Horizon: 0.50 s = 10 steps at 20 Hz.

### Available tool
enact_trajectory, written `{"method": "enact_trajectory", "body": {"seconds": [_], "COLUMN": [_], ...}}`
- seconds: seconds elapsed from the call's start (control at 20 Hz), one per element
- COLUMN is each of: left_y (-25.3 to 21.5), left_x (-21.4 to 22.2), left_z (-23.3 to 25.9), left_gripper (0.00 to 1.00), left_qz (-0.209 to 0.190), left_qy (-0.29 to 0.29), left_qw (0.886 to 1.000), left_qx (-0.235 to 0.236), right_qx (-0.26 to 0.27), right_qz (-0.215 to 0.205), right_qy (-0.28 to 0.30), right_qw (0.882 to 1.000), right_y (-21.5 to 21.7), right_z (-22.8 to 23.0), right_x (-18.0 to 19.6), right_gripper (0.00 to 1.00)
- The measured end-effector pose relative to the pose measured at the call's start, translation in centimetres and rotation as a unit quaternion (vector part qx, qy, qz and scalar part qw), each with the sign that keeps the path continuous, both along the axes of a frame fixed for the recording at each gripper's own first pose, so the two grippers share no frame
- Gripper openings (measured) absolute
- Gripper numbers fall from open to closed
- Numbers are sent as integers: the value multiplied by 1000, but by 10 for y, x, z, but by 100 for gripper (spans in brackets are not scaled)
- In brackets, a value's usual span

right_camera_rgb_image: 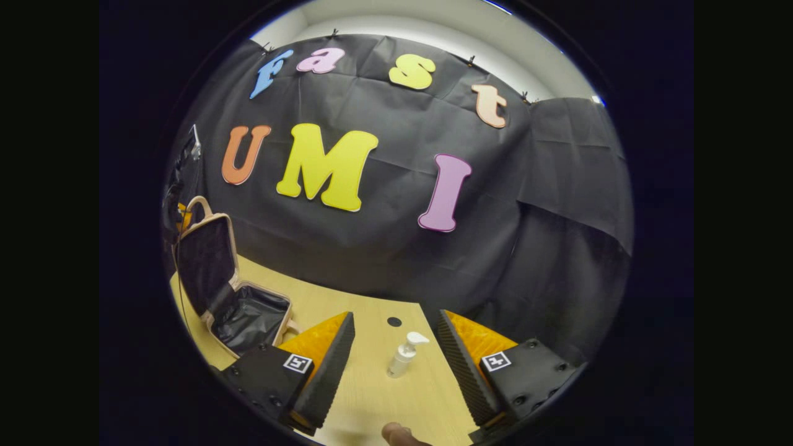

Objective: First open the suitcase, pack the skin care products into it, and then close the suitcase.

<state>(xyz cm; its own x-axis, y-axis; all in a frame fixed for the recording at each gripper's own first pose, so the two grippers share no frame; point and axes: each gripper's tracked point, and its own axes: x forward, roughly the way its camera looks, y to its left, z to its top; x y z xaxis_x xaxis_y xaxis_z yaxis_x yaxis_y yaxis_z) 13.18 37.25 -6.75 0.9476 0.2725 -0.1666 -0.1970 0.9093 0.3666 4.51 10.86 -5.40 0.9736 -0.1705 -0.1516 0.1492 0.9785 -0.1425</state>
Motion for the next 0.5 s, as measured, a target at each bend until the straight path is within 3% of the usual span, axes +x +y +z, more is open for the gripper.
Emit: {"method": "enact_trajectory", "body": {"seconds": [0.3, 0.5], "left_y": [87, 128], "left_x": [15, 27], "left_z": [-62, -136], "left_gripper": [3, 4], "left_qz": [-5, 3], "left_qy": [-5, 34], "left_qw": [992, 972], "left_qx": [-126, -231], "right_qx": [-25, -41], "right_qz": [5, 13], "right_qy": [25, 49], "right_qw": [999, 998], "right_y": [22, 43], "right_z": [-4, -15], "right_x": [-3, -10], "right_gripper": [80, 81]}}
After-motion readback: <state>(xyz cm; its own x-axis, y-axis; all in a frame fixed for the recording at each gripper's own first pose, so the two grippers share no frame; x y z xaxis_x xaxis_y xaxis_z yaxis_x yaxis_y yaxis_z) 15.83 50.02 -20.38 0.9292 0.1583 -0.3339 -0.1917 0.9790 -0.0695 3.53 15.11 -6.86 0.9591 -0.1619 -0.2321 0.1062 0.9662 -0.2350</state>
